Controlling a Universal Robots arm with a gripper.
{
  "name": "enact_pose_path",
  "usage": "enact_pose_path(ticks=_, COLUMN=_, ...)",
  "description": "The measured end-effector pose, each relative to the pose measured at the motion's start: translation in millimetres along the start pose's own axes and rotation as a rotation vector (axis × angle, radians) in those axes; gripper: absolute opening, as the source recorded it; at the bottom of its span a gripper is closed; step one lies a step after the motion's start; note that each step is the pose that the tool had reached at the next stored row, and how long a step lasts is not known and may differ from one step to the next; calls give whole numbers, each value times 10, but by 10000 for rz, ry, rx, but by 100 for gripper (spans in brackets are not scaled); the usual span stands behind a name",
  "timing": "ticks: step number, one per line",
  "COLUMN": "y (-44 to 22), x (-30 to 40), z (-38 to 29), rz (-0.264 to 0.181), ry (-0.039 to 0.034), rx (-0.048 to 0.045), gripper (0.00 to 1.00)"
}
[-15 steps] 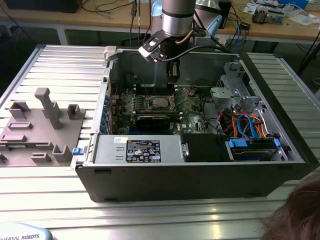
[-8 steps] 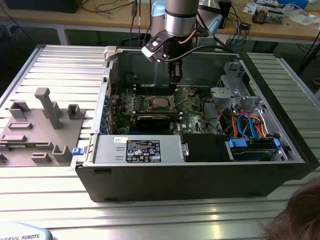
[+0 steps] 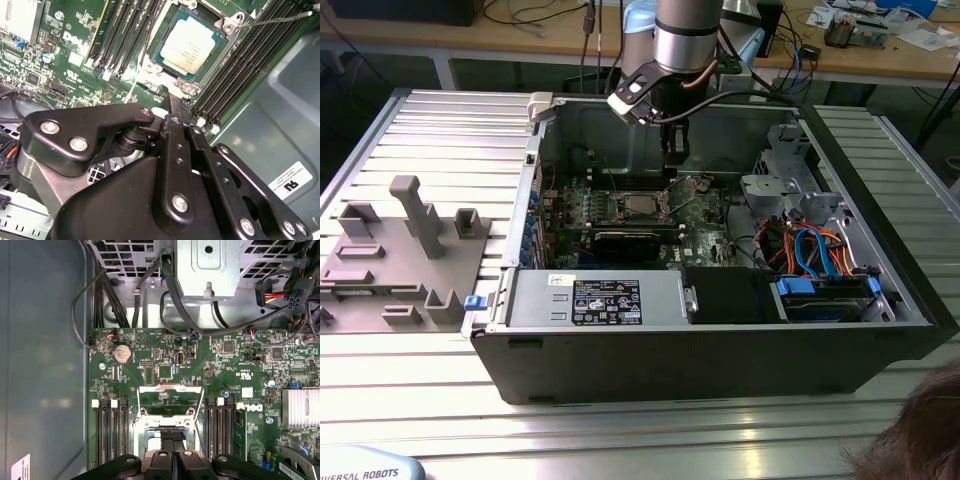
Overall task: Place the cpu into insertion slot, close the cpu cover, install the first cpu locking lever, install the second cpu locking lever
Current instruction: 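Close the cpu cover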
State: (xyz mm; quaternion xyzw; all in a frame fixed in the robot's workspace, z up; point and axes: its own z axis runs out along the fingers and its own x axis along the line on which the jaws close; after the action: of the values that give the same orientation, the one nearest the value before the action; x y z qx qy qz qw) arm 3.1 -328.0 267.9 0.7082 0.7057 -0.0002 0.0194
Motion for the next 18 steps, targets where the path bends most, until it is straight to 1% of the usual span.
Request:
enact_pose_path(ticks=2, y=12, x=0, z=0, rz=0, ry=0, rx=0, gripper=11)
enact_pose_path(ticks=5, y=51, x=0, z=1, rz=1, ry=0, rx=0, gripper=11)
enact_pose_path(ticks=8, y=70, x=0, z=2, rz=0, ry=0, rx=0, gripper=11)
enact_pose_path(ticks=18, y=179, x=1, z=5, rz=1, ry=0, rx=0, gripper=11)
